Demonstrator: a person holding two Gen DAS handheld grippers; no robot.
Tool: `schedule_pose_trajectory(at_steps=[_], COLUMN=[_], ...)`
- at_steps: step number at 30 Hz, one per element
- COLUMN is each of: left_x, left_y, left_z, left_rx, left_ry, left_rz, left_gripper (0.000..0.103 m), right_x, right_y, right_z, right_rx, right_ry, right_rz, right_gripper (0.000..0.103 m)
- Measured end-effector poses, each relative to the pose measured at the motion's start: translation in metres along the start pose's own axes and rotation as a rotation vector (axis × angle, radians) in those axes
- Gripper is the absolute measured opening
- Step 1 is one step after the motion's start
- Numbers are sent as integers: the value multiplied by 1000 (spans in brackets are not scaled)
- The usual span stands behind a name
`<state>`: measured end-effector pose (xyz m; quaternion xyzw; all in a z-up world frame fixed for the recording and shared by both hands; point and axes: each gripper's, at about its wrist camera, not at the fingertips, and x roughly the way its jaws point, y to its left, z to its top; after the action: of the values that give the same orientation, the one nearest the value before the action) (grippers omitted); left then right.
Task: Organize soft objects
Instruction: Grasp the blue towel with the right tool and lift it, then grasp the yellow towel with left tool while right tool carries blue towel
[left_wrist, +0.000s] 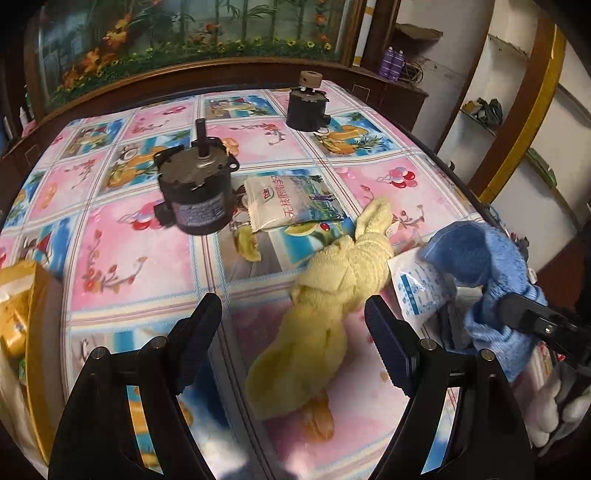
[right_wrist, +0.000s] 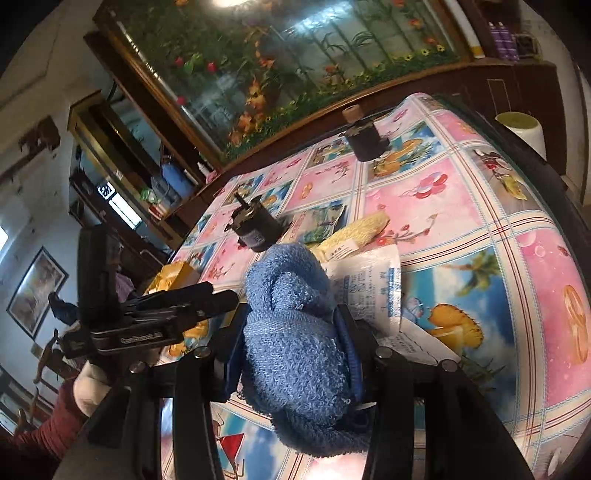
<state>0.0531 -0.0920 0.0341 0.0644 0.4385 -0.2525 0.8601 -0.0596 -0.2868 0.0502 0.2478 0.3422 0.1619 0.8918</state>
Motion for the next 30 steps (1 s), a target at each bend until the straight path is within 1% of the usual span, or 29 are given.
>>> schedule_pose_trajectory(at_steps=[2,5,7,8,9,10,11,13,16,19,22,25,27,28,30], left_x=[14,29,38,41,41,37,33,20,-11,-52,-96,-140,-169,-182,-208], left_y=[-7,-17,-24,-27,-28,-26,-22,-12,4,17,29,47,65,76,94], left_z=[7,12,11,8,6,3,2,-1,-9,-24,-41,-62,-79,-86,-102], left_rx=[29,44,55,64,68,70,41,-15,-88,-142,-181,-231,-280,-303,-342], left_ry=[7,28,60,78,79,68,80,64,16,-51,-122,-184,-223,-241,-286], left_rz=[-13,-32,-10,0,6,-9,-43,-68,-102,-128,-142,-170,-188,-184,-153], left_gripper=[80,80,80,77,60,35,30,23,23,23,23,23,23,23,23], right_x=[4,7,5,6,6,6,6,7,9,12,14,13,10,7,1], right_y=[-1,1,1,1,1,1,1,2,5,12,18,27,42,52,77], right_z=[0,0,-2,-2,-2,-3,-4,-5,-6,-9,-11,-12,-12,-11,-9], right_rx=[13,7,2,3,3,3,3,-4,-23,-60,-68,-40,-44,-58,-91], right_ry=[16,26,28,30,30,31,31,31,32,37,46,55,54,48,41], right_rz=[2,6,2,2,0,0,-2,-8,-24,-49,-40,-3,27,42,88], right_gripper=[45,46,46,46,46,46,46,46,46,46,45,45,45,45,45])
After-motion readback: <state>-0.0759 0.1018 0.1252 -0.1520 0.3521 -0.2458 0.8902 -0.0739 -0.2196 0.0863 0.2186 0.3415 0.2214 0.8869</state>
